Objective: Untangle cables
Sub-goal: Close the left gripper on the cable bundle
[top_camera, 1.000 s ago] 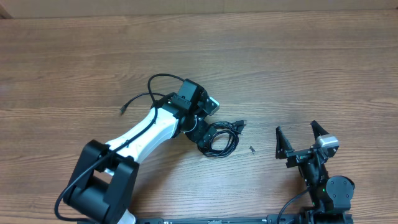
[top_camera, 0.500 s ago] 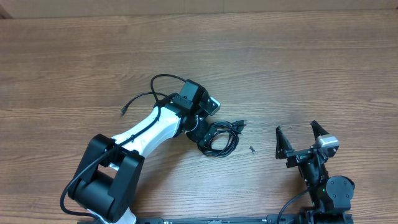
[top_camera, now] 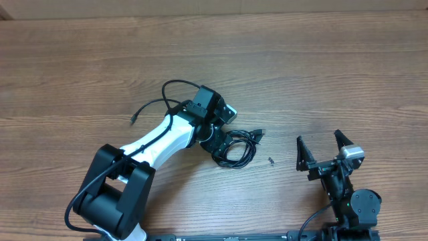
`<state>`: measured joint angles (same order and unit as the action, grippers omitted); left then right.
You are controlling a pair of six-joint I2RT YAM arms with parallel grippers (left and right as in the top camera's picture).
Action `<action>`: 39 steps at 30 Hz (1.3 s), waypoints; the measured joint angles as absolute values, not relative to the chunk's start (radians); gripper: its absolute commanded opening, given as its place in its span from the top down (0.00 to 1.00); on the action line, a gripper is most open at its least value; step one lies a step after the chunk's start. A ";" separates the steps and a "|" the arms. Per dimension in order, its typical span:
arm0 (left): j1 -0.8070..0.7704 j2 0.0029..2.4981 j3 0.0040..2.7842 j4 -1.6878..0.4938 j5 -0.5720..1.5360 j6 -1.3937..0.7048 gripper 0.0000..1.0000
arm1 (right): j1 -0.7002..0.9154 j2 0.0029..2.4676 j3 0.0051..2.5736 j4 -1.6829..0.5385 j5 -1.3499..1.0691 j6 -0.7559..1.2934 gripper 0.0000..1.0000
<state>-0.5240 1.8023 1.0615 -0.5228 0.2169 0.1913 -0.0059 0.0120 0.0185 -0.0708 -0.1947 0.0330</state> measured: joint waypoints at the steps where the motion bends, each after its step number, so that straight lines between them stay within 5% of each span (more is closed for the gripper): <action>1: -0.524 1.802 1.061 -0.523 0.217 0.191 0.19 | -0.006 0.012 0.019 -0.071 -0.195 0.034 0.00; 30: -0.524 1.803 1.061 -0.524 0.217 0.191 0.27 | -0.006 0.012 0.019 -0.071 -0.195 0.033 0.00; 39: -0.524 1.803 1.061 -0.524 0.221 0.191 0.46 | -0.006 0.012 0.019 -0.071 -0.194 0.034 0.00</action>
<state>-0.5243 1.8034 1.0615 -0.5236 0.2211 0.1909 -0.0059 0.0120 0.0185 -0.0711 -0.1944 0.0338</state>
